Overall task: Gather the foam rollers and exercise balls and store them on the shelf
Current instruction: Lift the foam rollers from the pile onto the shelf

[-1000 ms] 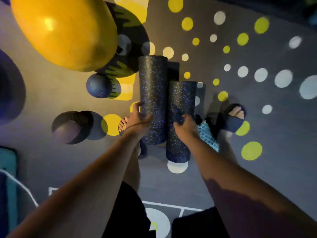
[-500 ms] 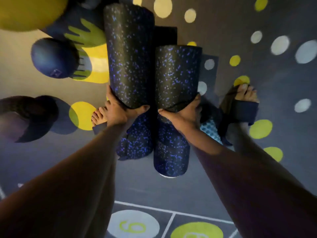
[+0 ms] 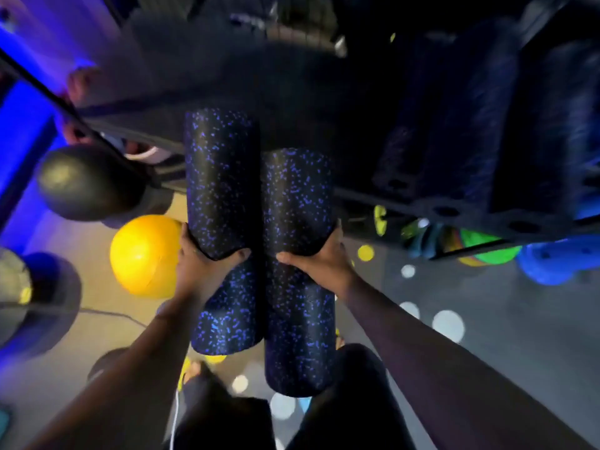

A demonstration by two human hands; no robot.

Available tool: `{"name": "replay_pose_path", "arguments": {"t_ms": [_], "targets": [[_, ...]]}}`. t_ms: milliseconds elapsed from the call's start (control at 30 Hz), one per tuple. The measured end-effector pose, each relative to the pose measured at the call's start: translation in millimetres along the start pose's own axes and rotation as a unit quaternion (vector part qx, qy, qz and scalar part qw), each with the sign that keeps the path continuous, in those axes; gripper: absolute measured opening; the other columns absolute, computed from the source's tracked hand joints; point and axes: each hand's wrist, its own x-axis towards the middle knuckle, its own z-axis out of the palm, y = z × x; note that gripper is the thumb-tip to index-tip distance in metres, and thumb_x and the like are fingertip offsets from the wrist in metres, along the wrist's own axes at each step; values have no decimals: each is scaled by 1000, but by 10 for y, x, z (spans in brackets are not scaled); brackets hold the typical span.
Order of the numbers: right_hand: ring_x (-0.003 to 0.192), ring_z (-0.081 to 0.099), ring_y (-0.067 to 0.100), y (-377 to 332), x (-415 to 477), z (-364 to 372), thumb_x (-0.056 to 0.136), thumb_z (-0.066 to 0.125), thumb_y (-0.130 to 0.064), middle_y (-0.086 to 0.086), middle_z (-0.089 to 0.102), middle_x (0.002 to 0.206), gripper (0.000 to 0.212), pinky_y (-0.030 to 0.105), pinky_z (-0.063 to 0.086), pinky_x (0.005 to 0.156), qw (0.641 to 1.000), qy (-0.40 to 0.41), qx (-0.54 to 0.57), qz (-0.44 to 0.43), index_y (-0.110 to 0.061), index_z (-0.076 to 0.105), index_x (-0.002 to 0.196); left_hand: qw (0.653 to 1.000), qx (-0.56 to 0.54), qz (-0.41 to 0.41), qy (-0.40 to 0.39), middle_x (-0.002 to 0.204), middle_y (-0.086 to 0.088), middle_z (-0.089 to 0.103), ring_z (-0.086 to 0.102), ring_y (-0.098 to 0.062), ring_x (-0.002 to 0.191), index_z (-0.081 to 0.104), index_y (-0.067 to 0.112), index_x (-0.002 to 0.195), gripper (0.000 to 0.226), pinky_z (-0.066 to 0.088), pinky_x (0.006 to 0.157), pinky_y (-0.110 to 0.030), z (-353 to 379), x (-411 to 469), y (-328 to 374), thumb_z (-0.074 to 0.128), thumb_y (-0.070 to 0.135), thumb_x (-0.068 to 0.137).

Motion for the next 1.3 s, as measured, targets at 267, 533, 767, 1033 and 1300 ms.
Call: {"name": "replay_pose_path", "arguments": {"t_ms": [267, 533, 767, 1033, 1300], "targets": [[129, 53, 38, -770, 75, -1766, 23, 79, -83, 14, 50, 144, 155, 50, 48, 104, 986, 129, -58, 93, -30, 4, 148, 991, -76, 73, -88, 135, 2, 59, 62, -19, 118, 29, 26, 149, 118, 52, 100, -38, 540, -232, 1641, 96, 52, 55], [131, 55, 35, -1210, 610, -3119, 18, 73, -91, 10, 55, 145, 153, 48, 45, 110, 952, 270, -72, 124, -28, 25, 148, 978, -91, -27, -187, 138, -3, 55, 59, -28, 120, 16, 32, 153, 144, 49, 106, -49, 1095, 330, 2366, 89, 76, 37], [143, 38, 36, -945, 686, -3344, 88, 58, -62, 14, 30, 162, 79, 51, 35, 114, 875, 458, -131, 83, -14, 39, 149, 964, -42, 114, -238, 152, -1, 50, 49, -22, 138, 21, 30, 159, 104, 40, 115, -41, 1668, 576, 2698, 76, 62, 77], [136, 44, 45, -353, 213, -3185, 76, 43, -89, 19, 36, 157, 108, 52, 38, 111, 893, 379, -163, 179, -30, 9, 160, 924, 139, -6, -357, 170, -12, 4, 26, -40, 150, 13, 62, 150, 125, 42, 112, -56, 2116, 583, 1987, 88, 73, 50], [147, 32, 38, 16, 117, -3199, 43, 75, -82, 14, 27, 163, 152, 52, 31, 119, 917, 354, -41, 178, -24, -3, 159, 934, 165, -7, -317, 166, -15, -20, 16, -47, 151, 14, 47, 158, 103, 29, 122, -39, 2367, 492, 1967, 82, 45, 81]]}}
